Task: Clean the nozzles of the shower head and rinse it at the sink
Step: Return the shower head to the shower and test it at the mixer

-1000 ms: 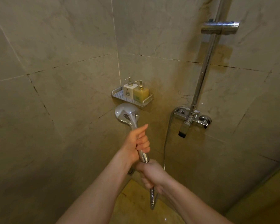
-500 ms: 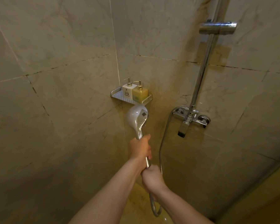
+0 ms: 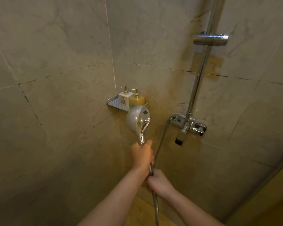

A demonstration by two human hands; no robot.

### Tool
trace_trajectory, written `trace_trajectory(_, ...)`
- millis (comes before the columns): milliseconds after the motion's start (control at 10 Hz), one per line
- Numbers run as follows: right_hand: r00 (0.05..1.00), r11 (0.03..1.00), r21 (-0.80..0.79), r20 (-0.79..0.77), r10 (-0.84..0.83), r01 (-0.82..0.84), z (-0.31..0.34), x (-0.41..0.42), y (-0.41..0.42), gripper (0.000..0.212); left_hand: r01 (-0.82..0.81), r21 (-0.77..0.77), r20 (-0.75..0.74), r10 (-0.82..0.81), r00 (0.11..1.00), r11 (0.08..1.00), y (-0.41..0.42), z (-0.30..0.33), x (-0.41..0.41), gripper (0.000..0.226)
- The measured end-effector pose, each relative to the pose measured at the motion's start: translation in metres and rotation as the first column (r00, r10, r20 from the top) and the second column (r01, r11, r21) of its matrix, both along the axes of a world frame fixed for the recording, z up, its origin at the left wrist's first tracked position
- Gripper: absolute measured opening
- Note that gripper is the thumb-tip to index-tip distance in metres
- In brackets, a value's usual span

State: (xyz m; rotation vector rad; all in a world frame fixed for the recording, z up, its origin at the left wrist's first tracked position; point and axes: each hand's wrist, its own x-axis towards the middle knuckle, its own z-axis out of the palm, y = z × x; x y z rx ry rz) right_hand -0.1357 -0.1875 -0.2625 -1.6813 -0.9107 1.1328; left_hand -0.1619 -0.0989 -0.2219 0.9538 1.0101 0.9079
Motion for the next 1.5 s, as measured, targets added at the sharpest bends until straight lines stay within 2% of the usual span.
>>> trace_trajectory(100,0.973,0.969,-0.105,0.017,0.229,-0.226,-0.001,0.030,-0.006,0.031,0.023,0.048,-0.002,-0.023,1.000,0.999,0.002,-0.003,-0.001,0.030)
trace_trajectory(200,0.987,0.952,-0.269,0.016,0.157,-0.147,-0.005,0.068,-0.012,0.062,0.059,0.106,-0.045,-0.054,0.998,0.993,0.009,-0.003,-0.006,0.030)
trace_trajectory(300,0.998,0.965,-0.261,-0.052,-0.021,0.007,-0.009,0.111,-0.010,0.044,0.047,0.146,-0.102,-0.032,0.994,0.988,0.018,-0.006,-0.012,0.027)
trace_trajectory(400,0.967,0.936,-0.249,0.001,-0.256,0.248,-0.018,0.159,0.009,0.035,-0.005,0.169,-0.152,0.031,0.988,0.986,0.027,-0.012,-0.018,0.022)
trace_trajectory(600,0.879,0.863,-0.166,0.071,-0.472,0.477,-0.016,0.217,0.052,0.054,-0.060,0.188,-0.207,0.099,0.973,0.980,0.039,-0.029,-0.039,0.025)
trace_trajectory(700,0.836,0.832,-0.079,0.064,-0.546,0.549,-0.012,0.226,0.072,0.044,-0.092,0.214,-0.242,0.144,0.960,0.973,0.045,-0.033,-0.050,0.025)
trace_trajectory(800,0.818,0.814,-0.086,0.026,-0.575,0.575,-0.016,0.231,0.088,0.057,-0.117,0.234,-0.283,0.183,0.941,0.965,0.055,-0.037,-0.062,0.020)
trace_trajectory(900,0.812,0.808,-0.103,-0.007,-0.583,0.580,-0.025,0.233,0.099,0.053,-0.159,0.219,-0.311,0.224,0.924,0.963,0.064,-0.041,-0.075,0.021)
trace_trajectory(1000,0.814,0.812,-0.133,-0.047,-0.578,0.569,-0.033,0.238,0.111,0.060,-0.141,0.240,-0.318,0.215,0.923,0.961,0.072,-0.037,-0.088,0.027)
trace_trajectory(1100,0.827,0.820,-0.180,-0.049,-0.560,0.544,-0.050,0.251,0.123,0.068,-0.087,0.283,-0.373,0.193,0.908,0.955,0.085,-0.034,-0.099,0.027)
trace_trajectory(1200,0.839,0.817,-0.213,0.032,-0.543,0.536,-0.029,0.229,0.119,0.065,-0.045,0.304,-0.414,0.174,0.893,0.952,0.100,-0.032,-0.106,0.026)
trace_trajectory(1300,0.776,0.757,-0.224,-0.006,-0.630,0.613,-0.031,0.231,0.122,0.068,-0.025,0.307,-0.422,0.159,0.893,0.951,0.115,-0.030,-0.108,0.032)
trace_trajectory(1400,0.819,0.791,-0.252,0.009,-0.574,0.558,-0.040,0.242,0.125,0.072,-0.037,0.313,-0.420,0.174,0.891,0.949,0.128,-0.028,-0.109,0.035)
trace_trajectory(1500,0.840,0.810,-0.254,0.017,-0.543,0.528,-0.040,0.248,0.129,0.067,-0.039,0.310,-0.420,0.173,0.891,0.950,0.137,-0.029,-0.111,0.035)
